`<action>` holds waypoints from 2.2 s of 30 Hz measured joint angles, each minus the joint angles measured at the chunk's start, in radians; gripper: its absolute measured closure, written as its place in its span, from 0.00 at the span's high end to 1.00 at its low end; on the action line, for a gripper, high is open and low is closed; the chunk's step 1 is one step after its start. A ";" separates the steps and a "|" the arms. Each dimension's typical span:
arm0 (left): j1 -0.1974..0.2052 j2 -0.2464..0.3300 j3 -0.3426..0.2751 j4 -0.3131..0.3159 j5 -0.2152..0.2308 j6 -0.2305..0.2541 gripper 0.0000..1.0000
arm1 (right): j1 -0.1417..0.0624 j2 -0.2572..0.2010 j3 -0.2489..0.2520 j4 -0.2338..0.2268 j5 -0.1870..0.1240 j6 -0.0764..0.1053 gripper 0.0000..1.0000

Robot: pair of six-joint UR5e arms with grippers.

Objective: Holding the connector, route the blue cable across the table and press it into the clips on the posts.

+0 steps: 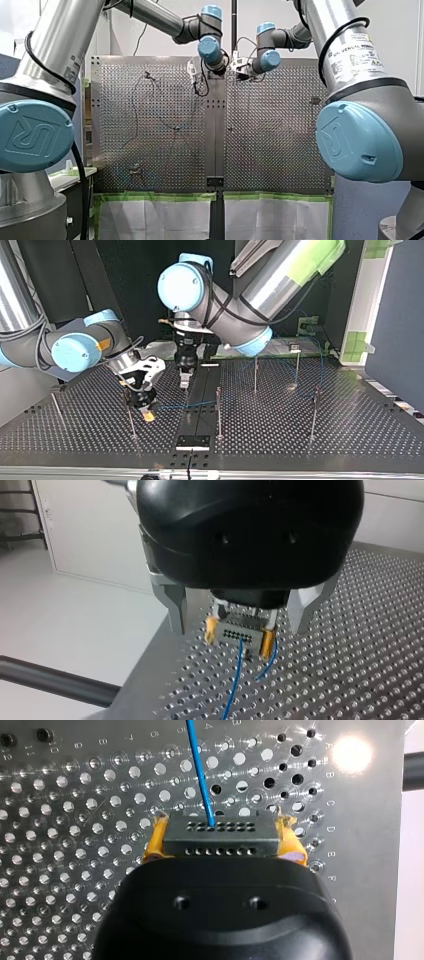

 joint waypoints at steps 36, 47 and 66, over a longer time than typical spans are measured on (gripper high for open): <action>0.077 -0.140 0.135 0.083 -0.021 0.017 1.00 | -0.005 0.000 0.000 0.000 -0.002 0.005 0.00; 0.089 -0.212 0.194 0.069 -0.007 0.024 1.00 | -0.005 0.000 0.000 0.000 -0.003 0.006 0.00; 0.088 -0.223 0.201 0.055 -0.075 0.045 0.50 | -0.005 0.001 0.000 0.000 -0.004 0.006 0.00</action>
